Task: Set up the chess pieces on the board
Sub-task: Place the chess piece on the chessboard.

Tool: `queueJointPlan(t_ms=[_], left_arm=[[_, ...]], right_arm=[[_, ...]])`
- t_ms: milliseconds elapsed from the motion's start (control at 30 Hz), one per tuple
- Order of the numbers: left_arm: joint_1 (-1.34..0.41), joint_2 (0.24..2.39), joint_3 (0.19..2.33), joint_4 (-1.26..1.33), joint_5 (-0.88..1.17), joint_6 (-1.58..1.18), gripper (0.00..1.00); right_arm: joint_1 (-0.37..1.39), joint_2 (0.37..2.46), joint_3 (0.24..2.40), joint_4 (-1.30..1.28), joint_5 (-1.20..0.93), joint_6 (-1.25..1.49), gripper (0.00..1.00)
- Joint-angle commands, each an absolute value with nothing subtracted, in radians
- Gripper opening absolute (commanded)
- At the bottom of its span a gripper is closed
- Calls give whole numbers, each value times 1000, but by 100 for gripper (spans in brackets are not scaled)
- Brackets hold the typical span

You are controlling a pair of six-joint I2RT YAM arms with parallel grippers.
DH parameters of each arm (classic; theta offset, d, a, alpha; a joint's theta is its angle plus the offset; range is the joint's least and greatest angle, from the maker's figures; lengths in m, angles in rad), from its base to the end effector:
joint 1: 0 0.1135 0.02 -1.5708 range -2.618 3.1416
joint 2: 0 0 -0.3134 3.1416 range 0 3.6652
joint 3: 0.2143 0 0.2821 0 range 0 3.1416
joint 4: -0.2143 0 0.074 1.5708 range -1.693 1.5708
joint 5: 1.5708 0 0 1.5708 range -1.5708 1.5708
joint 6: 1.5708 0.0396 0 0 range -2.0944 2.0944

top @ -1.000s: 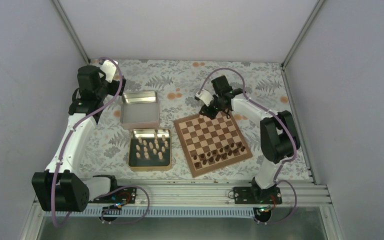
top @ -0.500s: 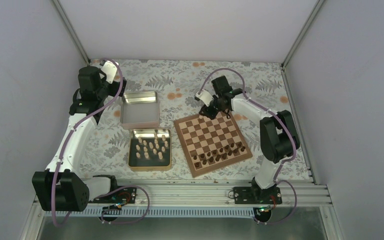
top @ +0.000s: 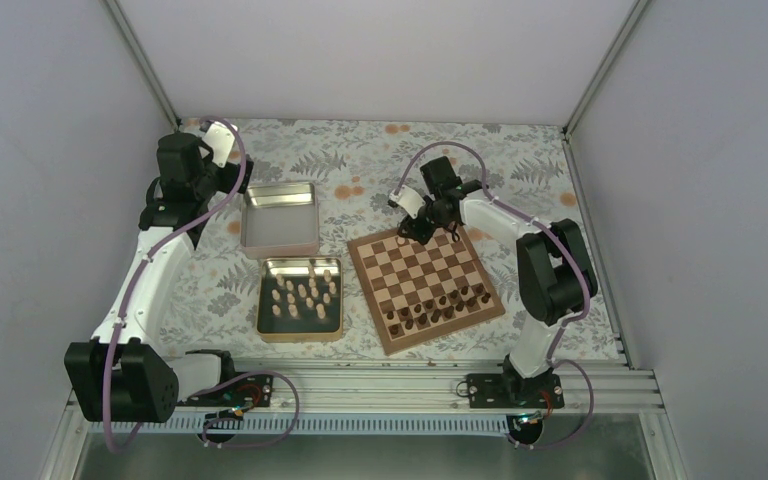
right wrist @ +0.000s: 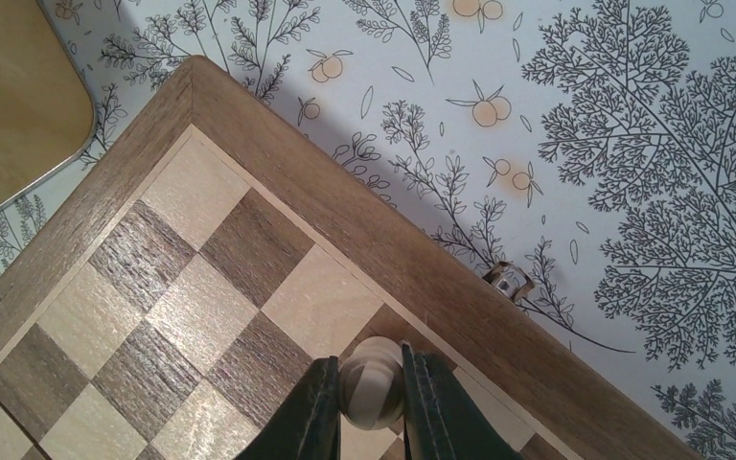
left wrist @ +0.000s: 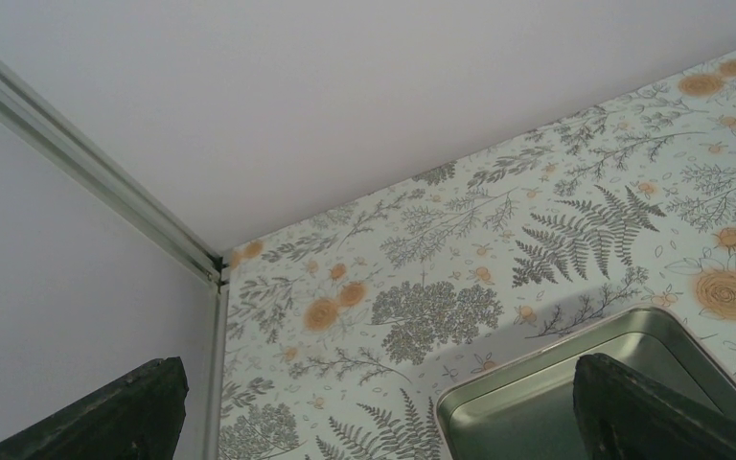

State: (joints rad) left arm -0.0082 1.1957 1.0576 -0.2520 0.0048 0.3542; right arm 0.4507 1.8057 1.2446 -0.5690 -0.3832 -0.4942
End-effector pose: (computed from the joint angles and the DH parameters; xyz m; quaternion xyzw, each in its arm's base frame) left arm 0.2915 -0.0026 0.3834 0.1510 0.8169 0.0939 0.5487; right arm 0.3585 0.1900 0.2223 -0.4730 0.8341 0.1811 0.2186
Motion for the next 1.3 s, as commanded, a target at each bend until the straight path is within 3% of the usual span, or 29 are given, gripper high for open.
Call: queueJointPlan(t_ms=[0, 333, 700, 967, 1267], left_arm=[[-3, 1200, 1049, -222, 14, 342, 100], [-3, 1201, 1046, -217, 12, 342, 100], [-3, 1200, 1044, -218, 13, 343, 100], [-3, 1198, 1048, -225, 19, 345, 100], [-4, 1203, 1056, -224, 25, 346, 100]], right_arm=[[456, 1812, 1234, -562, -389, -510, 6], [456, 1807, 1223, -546, -375, -514, 7], [456, 1782, 1232, -568, -382, -520, 21], [457, 1745, 1248, -603, -387, -536, 40], [545, 1698, 1411, -727, -388, -545, 41]])
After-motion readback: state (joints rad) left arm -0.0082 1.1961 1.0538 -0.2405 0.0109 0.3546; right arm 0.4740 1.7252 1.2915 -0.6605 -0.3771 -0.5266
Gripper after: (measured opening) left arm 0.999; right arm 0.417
